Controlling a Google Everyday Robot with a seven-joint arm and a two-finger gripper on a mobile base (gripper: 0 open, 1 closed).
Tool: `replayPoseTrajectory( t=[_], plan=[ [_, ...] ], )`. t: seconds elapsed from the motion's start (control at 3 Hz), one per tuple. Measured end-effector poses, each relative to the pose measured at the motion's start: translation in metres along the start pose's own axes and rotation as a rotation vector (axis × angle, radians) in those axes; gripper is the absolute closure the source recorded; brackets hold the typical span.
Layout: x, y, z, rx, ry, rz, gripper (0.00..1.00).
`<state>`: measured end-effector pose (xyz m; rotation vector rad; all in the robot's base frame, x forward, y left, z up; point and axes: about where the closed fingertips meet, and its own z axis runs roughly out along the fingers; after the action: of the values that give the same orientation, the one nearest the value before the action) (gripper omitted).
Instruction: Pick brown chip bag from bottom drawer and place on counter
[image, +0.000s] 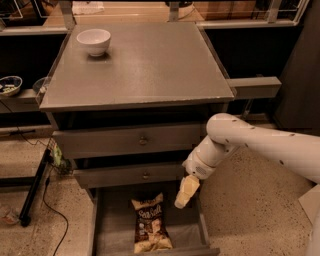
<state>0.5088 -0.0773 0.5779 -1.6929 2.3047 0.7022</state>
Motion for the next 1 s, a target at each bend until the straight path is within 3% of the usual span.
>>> replayPoseTrajectory(
  t=[1.0],
  plan=[
    [0.020, -0.038, 0.058, 0.053, 0.047, 0.163, 0.00]
  ],
)
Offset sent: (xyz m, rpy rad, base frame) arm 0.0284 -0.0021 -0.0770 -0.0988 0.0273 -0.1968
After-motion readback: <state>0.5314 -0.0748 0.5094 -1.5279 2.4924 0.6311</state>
